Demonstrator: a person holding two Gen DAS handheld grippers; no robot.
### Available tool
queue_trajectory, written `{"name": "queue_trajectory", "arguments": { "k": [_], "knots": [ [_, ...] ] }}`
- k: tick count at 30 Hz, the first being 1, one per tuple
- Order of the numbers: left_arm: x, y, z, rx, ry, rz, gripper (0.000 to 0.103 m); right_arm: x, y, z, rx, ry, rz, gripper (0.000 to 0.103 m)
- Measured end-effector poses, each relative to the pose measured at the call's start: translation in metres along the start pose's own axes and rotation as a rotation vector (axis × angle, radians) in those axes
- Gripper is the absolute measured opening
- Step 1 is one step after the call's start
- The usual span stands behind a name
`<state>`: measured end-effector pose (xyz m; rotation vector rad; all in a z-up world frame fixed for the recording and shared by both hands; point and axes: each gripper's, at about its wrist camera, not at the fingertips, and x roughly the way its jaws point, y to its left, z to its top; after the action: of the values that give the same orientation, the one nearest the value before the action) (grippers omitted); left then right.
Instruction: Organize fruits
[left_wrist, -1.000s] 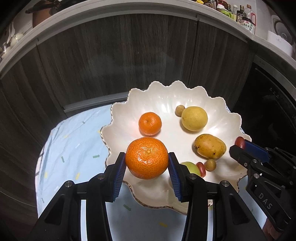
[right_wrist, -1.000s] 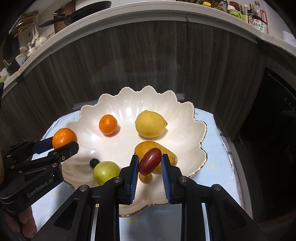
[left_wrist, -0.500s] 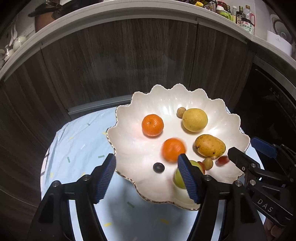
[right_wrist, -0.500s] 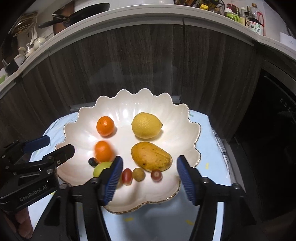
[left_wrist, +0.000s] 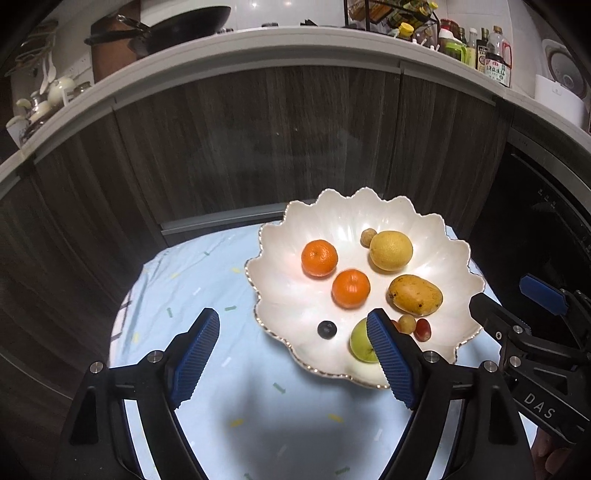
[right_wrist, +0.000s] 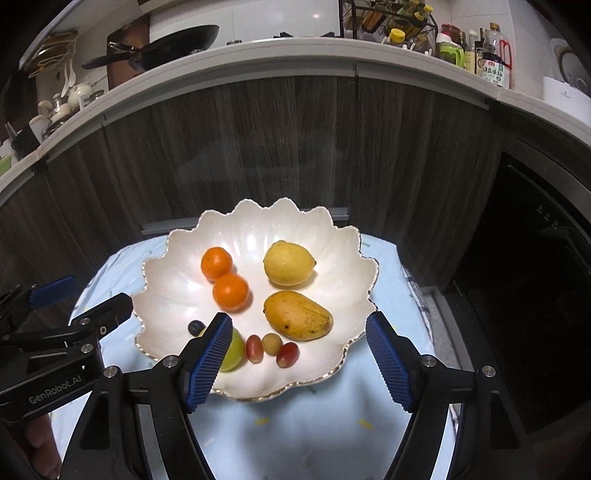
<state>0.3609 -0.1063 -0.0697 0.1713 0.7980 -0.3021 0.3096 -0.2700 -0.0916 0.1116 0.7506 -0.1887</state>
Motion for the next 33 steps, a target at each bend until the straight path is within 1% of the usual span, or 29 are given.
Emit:
{"name": "queue_trajectory", "arguments": {
  "k": [7, 21, 33],
  "knots": [
    [-0.032, 0.005, -0.006, -0.021, -0.023, 0.021, 0.083, -0.028, 0.005, -0.001, 0.002, -0.021, 0.003, 0.075],
    [-0.094, 0.008, -0.029, -0.041, -0.047, 0.041, 0.083, -0.077, 0.012, -0.014, -0.012, -0.041, 0.019, 0.075],
    [-0.127, 0.010, -0.053, -0.060, -0.021, 0.067, 0.083, -0.110, 0.015, -0.029, -0.021, -0.058, 0.028, 0.075]
  ]
}}
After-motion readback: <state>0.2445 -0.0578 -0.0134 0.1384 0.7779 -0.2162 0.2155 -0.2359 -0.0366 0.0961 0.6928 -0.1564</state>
